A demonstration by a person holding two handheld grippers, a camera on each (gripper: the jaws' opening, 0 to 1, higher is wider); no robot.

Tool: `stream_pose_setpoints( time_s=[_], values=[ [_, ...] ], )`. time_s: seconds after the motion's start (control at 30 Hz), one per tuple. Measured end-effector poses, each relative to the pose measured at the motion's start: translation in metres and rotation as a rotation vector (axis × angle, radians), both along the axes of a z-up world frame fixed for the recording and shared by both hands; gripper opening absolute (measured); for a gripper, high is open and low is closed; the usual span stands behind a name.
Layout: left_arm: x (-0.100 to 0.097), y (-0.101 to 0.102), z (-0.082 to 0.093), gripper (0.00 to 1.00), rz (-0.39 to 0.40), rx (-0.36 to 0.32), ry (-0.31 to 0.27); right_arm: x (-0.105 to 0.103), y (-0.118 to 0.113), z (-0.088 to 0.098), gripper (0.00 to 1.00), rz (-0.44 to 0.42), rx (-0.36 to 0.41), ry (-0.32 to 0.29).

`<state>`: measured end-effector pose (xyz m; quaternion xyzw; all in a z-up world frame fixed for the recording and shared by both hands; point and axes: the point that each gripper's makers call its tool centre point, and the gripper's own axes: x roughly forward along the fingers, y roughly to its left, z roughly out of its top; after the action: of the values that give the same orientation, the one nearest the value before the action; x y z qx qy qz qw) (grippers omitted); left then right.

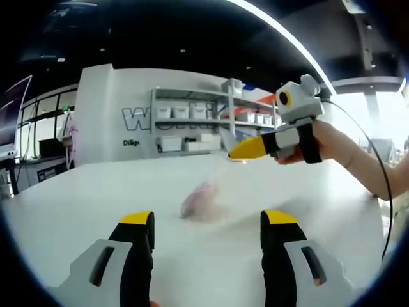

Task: Open the resealable bag by pulling the two sides of the seal apart until the entire bag opening is separated and visibly accessible.

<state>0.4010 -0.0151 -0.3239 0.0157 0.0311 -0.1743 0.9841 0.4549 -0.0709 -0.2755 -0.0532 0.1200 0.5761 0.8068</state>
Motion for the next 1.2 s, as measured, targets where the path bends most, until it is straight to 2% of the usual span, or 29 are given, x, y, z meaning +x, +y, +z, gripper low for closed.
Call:
stream_pose_setpoints(
  time_s=[0.8, 1.2],
  values=[
    [0.001, -0.001, -0.002, 0.67, -0.003, 0.003, 0.001, 0.008, 0.0, 0.016, 0.0, -0.036, 0.032, -0.002],
    [0.001, 0.0, -0.002, 0.66, -0.001, 0.006, -0.001, 0.014, 0.0, 0.029, 0.0, -0.037, -0.049, -0.032]
  ],
)
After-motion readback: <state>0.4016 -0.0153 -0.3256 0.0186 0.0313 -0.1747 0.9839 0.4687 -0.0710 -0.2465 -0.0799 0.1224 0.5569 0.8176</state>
